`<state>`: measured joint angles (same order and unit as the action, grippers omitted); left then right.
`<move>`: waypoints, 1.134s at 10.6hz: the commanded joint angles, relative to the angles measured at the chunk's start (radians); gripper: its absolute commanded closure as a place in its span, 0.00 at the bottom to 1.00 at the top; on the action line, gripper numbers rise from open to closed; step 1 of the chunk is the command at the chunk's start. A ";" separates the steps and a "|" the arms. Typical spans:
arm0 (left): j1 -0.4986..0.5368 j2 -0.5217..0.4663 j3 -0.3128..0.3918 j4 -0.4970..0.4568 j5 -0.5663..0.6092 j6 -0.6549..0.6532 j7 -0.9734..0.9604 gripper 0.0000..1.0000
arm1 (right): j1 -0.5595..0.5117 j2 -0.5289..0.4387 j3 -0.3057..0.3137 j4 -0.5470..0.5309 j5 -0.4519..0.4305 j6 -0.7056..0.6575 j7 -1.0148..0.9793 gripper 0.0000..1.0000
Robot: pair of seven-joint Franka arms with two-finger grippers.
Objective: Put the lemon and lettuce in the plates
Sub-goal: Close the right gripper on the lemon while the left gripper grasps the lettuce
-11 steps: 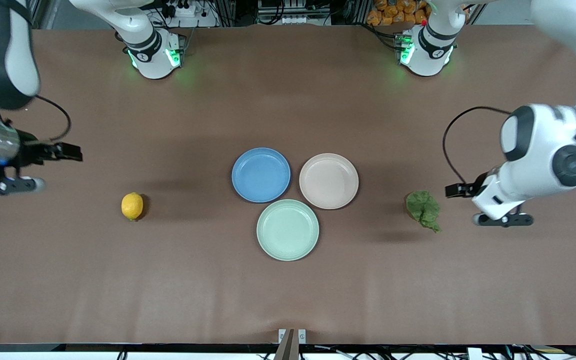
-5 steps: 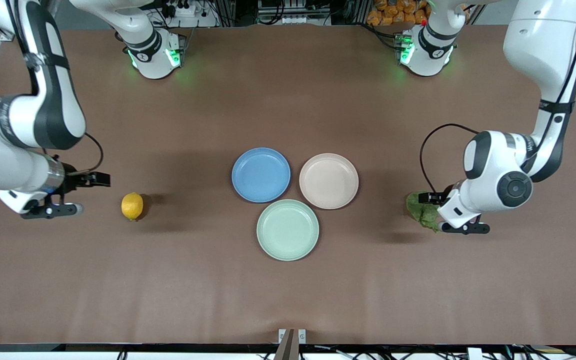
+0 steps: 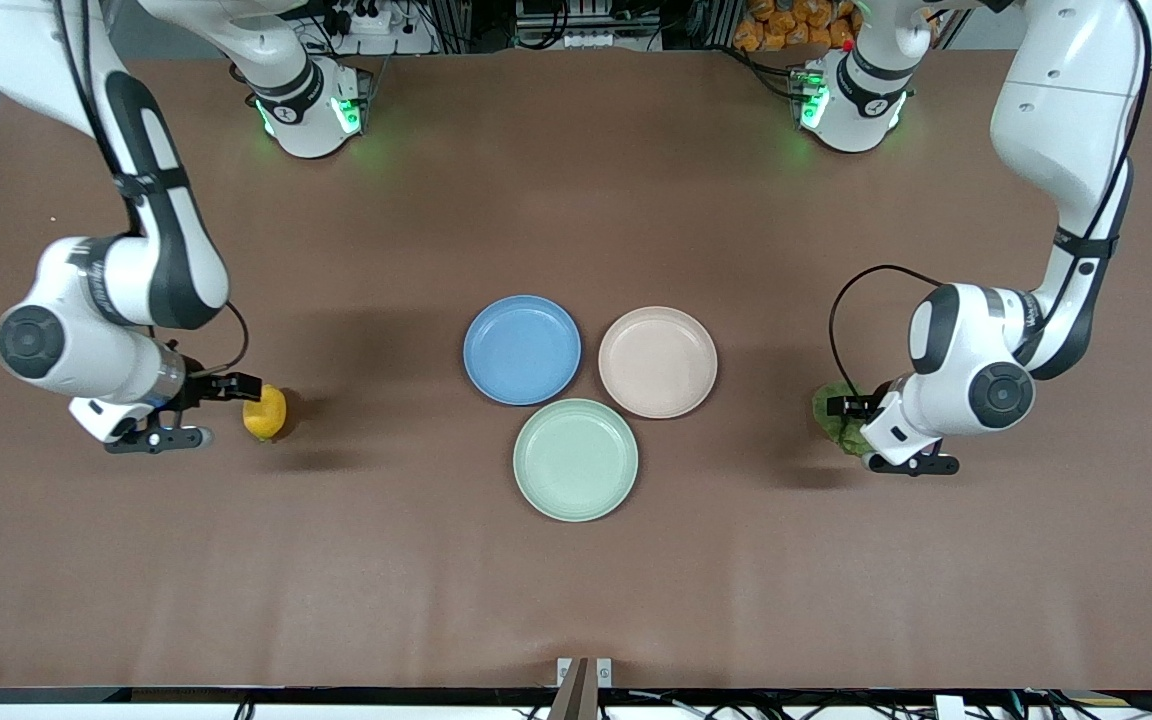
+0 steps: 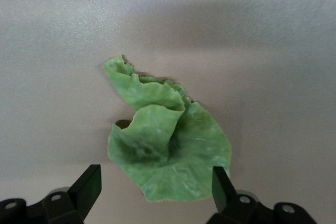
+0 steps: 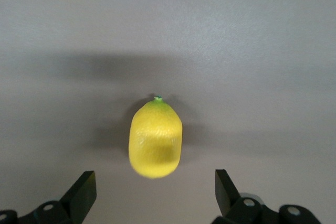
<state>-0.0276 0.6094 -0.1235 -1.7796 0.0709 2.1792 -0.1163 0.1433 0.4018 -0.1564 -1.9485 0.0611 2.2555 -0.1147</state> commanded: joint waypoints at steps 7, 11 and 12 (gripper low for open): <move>-0.029 0.062 -0.002 0.051 0.069 0.030 -0.131 0.17 | 0.028 0.124 -0.002 -0.086 0.051 0.260 0.012 0.00; -0.029 0.085 -0.002 0.049 0.070 0.066 -0.131 0.33 | 0.035 0.156 -0.002 -0.089 0.051 0.297 0.012 0.09; -0.029 0.084 -0.002 0.049 0.070 0.067 -0.131 0.47 | 0.036 0.158 -0.002 -0.095 0.051 0.309 0.012 0.18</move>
<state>-0.0539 0.6796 -0.1270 -1.7467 0.1147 2.2374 -0.2197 0.1725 0.5514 -0.1562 -2.0306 0.0976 2.5332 -0.1116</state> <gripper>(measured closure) 0.291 0.079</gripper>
